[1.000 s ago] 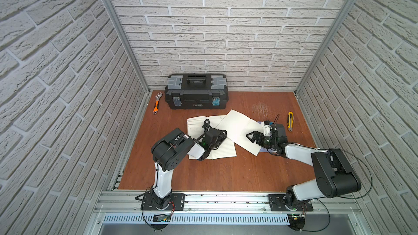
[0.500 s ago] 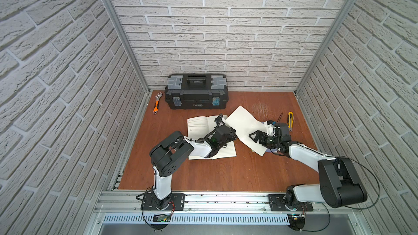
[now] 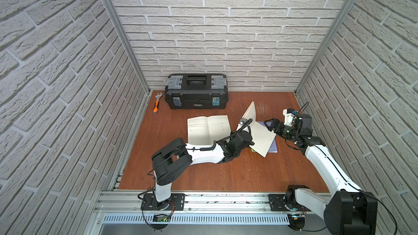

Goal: Close the notebook

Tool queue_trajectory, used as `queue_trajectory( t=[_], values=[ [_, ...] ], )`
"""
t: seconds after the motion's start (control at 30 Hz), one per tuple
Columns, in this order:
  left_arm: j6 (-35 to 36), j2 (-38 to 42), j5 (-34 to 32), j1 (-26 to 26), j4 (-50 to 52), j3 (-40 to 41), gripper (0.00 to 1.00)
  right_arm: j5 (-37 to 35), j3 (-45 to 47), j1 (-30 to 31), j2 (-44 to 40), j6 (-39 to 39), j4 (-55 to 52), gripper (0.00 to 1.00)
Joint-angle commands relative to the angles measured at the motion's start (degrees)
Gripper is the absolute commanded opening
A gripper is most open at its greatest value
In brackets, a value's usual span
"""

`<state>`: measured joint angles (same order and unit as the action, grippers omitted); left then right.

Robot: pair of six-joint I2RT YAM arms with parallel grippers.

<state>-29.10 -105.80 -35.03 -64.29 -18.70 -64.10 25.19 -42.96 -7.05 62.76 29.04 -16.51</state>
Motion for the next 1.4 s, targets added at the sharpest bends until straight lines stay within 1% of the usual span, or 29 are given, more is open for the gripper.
queue_trajectory(
  t=[0.0,0.07,0.17,0.3,0.4,0.43,0.53,0.63,0.67,0.73,0.87,0.97,1.03,1.17,1.27,1.37],
  values=[
    [14.8,-2.4,-11.4,-0.8,-1.2,-0.4,0.00,1.2,-0.4,-2.3,-2.3,-1.8,-3.4,0.91],
    [23.0,-4.3,-15.7,-2.4,-5.0,-0.8,0.00,1.6,-0.5,-3.5,-3.1,-2.5,-4.2,0.91],
    [30.0,-7.2,-18.5,-3.8,-8.7,-1.6,0.00,2.5,-0.6,-5.1,-3.5,-2.8,-4.7,0.91],
    [34.7,-9.3,-19.1,-5.2,-13.7,-0.8,0.00,3.5,-0.6,-6.6,-4.0,-2.8,-5.2,0.91],
    [39.1,-10.3,-16.3,-7.2,-18.2,1.0,0.00,3.5,-0.6,-7.3,-4.1,-2.7,-4.9,0.91],
    [40.0,-10.6,-14.9,-7.8,-18.8,1.4,0.00,3.8,-0.6,-7.5,-3.8,-2.5,-4.5,0.91],
    [41.0,-11.0,-7.9,-9.0,-19.4,2.9,0.00,5.2,-0.6,-7.6,-2.1,-1.4,-2.4,0.91],
    [42.2,-11.9,-1.6,-9.6,-16.0,2.1,0.00,7.9,-0.5,-7.6,0.1,-0.7,0.7,0.91],
    [43.0,-12.5,-0.5,-10.0,-14.9,1.4,0.00,8.6,-0.7,-7.6,0.9,-0.7,1.0,0.91],
    [45.0,-14.4,-1.0,-10.7,-12.2,-1.2,0.00,9.2,-1.1,-7.6,1.9,-0.9,1.0,0.91],
    [49.9,-20.3,-5.6,-11.6,-9.2,-6.7,0.00,9.7,-1.1,-7.5,2.7,-0.9,1.4,0.91],
    [54.9,-24.7,-8.5,-12.7,-9.8,-9.5,0.00,9.5,-1.2,-7.5,2.6,-1.4,1.1,0.91],
    [56.7,-26.3,-9.5,-13.3,-10.2,-10.5,0.00,9.6,-1.0,-7.5,2.7,-1.4,1.4,0.91],
    [55.9,-26.7,-9.9,-13.7,-8.8,-11.6,0.00,10.1,0.4,-7.4,4.5,-1.2,2.8,0.91],
    [55.0,-26.3,-10.5,-13.7,-7.9,-11.8,0.00,9.9,3.0,-7.0,5.8,0.0,6.5,0.90],
    [54.5,-25.8,-10.5,-13.7,-7.5,-11.8,0.00,8.0,4.5,-5.8,7.4,0.1,8.4,0.90]
  ],
)
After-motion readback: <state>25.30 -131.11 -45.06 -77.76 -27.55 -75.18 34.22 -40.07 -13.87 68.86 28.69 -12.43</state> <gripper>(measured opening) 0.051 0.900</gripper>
